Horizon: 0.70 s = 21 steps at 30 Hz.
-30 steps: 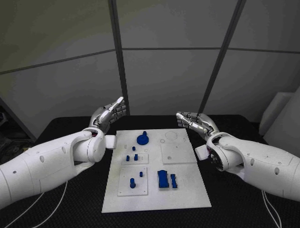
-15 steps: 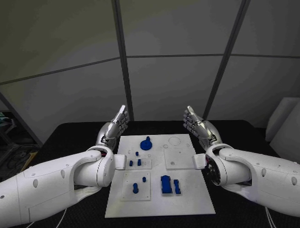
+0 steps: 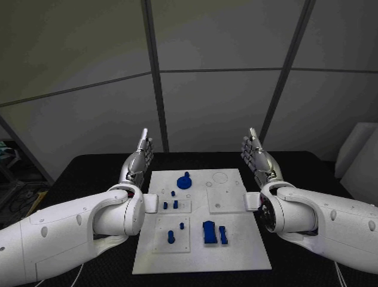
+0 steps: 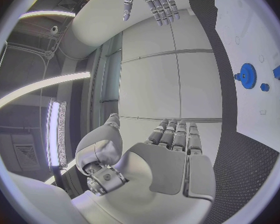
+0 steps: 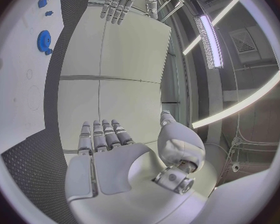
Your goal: Assemble the parts on the task board
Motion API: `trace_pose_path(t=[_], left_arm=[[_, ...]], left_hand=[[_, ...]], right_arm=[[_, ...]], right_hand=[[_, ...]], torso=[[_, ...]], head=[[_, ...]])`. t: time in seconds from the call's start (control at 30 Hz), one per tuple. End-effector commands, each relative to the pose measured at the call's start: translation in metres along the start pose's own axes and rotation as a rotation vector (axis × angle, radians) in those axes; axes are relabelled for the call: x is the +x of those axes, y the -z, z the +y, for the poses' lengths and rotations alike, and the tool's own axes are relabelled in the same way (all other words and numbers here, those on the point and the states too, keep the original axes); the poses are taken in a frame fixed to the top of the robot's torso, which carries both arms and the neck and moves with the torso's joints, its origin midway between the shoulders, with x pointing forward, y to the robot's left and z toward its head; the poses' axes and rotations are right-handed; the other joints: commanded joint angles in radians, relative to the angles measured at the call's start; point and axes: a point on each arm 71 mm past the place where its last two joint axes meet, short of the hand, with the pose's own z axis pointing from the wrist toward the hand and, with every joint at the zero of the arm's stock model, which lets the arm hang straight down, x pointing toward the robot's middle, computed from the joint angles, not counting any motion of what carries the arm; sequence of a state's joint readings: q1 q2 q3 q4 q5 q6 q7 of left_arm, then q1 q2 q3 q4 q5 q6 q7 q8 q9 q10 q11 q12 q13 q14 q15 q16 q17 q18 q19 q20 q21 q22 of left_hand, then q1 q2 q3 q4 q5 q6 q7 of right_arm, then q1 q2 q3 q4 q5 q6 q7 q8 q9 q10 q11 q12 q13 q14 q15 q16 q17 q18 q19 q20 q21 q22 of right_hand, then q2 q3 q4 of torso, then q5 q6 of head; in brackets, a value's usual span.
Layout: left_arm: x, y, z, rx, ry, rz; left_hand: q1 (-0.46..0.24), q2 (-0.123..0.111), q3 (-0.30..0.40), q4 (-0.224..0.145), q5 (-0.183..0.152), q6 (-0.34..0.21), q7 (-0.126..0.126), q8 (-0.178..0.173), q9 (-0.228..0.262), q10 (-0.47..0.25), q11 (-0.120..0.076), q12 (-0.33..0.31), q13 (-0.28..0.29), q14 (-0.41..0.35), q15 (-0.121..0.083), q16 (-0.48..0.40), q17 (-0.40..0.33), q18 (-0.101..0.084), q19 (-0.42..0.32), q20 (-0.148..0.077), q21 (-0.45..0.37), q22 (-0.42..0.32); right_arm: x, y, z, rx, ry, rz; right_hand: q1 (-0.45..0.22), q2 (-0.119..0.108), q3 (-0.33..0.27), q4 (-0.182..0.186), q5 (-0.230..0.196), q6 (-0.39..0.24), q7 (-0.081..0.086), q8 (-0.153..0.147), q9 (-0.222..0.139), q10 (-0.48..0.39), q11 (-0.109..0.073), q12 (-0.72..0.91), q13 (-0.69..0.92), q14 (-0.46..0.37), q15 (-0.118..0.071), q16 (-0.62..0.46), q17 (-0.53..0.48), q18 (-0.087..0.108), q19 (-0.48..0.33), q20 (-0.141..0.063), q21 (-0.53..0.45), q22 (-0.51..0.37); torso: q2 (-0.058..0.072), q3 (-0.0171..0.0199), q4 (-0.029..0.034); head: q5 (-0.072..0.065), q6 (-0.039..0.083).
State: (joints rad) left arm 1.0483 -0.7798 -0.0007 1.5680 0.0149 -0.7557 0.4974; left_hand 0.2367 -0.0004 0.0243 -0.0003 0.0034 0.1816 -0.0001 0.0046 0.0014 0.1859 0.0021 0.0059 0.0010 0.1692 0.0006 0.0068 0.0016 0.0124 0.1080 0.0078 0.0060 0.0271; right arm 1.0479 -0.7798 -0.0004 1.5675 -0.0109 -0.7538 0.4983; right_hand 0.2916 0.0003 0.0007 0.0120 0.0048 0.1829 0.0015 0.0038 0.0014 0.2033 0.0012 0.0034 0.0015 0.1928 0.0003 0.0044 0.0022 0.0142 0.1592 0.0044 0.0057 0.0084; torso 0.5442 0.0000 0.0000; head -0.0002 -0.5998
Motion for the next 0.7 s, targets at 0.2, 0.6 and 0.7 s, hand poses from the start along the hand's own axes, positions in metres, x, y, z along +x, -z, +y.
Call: trace_pose_path(t=[0.2,0.6,0.7], left_arm=[[0.0,-0.0001,-0.0036,0.035,-0.015,-0.006],[0.0,-0.0001,-0.0036,0.035,-0.015,-0.006],[0.0,-0.0001,-0.0036,0.035,-0.015,-0.006]], left_hand=[[-0.105,0.0,-0.024,0.0,-0.003,-0.082,0.0,-0.005,-0.001,-0.082,-0.002,-0.006,-0.001,-0.074,-0.001,-0.007,-0.002,-0.012,-0.108,-0.008,-0.006,-0.027],[-0.237,0.0,-0.024,0.0,-0.003,-0.182,0.0,-0.005,-0.001,-0.186,-0.002,-0.006,-0.001,-0.169,-0.001,-0.007,-0.002,-0.012,-0.108,-0.008,-0.006,-0.027],[-0.237,0.0,-0.024,0.0,-0.003,-0.182,0.0,-0.005,-0.001,-0.186,-0.002,-0.006,-0.001,-0.169,-0.001,-0.007,-0.002,-0.012,-0.108,-0.008,-0.006,-0.027]], right_arm=[[-0.0006,-0.0001,0.0024,-0.017,0.0,-0.016],[-0.0006,-0.0001,0.0024,-0.017,0.0,-0.016],[-0.0006,-0.0001,0.0024,-0.017,0.0,-0.016]], right_hand=[[-0.129,0.0,-0.001,-0.012,-0.005,-0.081,-0.001,-0.004,-0.001,-0.091,-0.001,-0.003,-0.002,-0.085,0.0,-0.004,-0.002,-0.014,-0.069,-0.004,-0.006,-0.008],[-0.189,0.0,-0.001,-0.012,-0.005,-0.183,-0.001,-0.004,-0.001,-0.13,-0.001,-0.003,-0.002,-0.122,0.0,-0.004,-0.002,-0.014,-0.159,-0.004,-0.006,-0.008],[-0.292,0.0,-0.001,-0.012,-0.005,-0.183,-0.001,-0.004,-0.001,-0.203,-0.001,-0.003,-0.002,-0.193,0.0,-0.004,-0.002,-0.014,-0.159,-0.004,-0.006,-0.008]], torso=[[0.0,0.0,0.0],[0.0,0.0,0.0],[0.0,0.0,0.0]], head=[[0.0,0.0],[0.0,0.0],[0.0,0.0]])
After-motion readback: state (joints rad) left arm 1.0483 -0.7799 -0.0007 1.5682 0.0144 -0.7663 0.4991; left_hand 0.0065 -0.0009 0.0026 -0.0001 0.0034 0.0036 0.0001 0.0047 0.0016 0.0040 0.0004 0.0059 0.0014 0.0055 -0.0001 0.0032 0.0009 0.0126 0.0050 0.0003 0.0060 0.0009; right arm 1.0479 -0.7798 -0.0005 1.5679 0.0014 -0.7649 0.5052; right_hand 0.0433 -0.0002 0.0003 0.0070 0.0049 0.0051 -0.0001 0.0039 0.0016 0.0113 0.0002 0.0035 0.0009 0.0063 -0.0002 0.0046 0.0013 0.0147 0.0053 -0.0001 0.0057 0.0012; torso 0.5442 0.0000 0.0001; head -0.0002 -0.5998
